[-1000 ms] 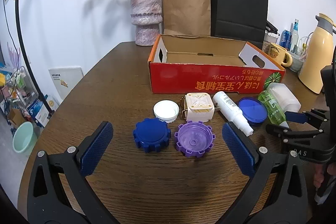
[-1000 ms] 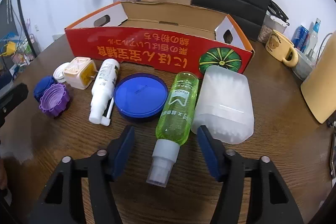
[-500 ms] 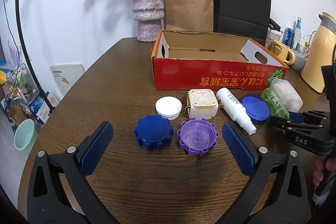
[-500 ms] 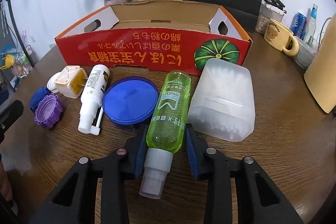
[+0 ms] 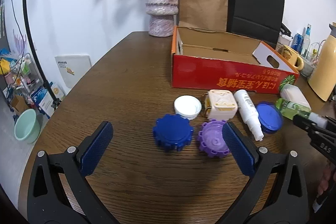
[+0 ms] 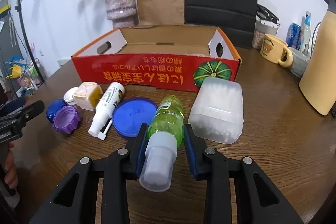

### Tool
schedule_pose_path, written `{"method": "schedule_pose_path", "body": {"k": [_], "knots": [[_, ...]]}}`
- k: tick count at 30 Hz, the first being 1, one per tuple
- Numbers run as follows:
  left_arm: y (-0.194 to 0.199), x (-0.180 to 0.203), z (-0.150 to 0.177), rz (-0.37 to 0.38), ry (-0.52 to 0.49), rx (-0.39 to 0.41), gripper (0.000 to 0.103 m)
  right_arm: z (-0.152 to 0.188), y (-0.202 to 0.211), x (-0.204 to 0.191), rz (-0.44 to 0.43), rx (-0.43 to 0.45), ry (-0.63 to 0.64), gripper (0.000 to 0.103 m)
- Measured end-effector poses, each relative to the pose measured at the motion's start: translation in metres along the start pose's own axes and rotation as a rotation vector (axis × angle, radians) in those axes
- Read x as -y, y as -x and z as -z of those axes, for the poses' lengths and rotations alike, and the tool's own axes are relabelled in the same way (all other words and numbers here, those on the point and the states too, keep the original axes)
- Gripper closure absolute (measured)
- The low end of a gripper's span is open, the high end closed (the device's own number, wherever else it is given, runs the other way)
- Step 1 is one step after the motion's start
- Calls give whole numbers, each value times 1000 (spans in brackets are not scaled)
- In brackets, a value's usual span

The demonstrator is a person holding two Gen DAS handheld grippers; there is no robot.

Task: Organize rigid objects
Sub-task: 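Grasp the green spray bottle with the right tool while the left tool grasps the blue ridged cap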

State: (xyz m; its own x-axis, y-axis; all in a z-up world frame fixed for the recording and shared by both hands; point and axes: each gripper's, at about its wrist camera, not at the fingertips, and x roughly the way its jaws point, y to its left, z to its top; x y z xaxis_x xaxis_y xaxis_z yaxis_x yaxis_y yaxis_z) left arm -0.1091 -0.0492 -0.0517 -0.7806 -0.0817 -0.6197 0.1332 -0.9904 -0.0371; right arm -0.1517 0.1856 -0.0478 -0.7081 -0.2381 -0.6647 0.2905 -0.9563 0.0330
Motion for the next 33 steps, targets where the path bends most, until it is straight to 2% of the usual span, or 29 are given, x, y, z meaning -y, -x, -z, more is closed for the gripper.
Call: {"method": "schedule_pose_path", "body": {"k": [17,26,33], "knots": [[-11,-20,2,-23,2,-56,0,2,28,-4,-13,116,9,68],[-29,-14,6,-43,-45,-141,0,2,30,-3,-19,126,5,68],[-51,-13,4,-24,-52,-218,0,2,30,-4,-19,127,6,68]]}}
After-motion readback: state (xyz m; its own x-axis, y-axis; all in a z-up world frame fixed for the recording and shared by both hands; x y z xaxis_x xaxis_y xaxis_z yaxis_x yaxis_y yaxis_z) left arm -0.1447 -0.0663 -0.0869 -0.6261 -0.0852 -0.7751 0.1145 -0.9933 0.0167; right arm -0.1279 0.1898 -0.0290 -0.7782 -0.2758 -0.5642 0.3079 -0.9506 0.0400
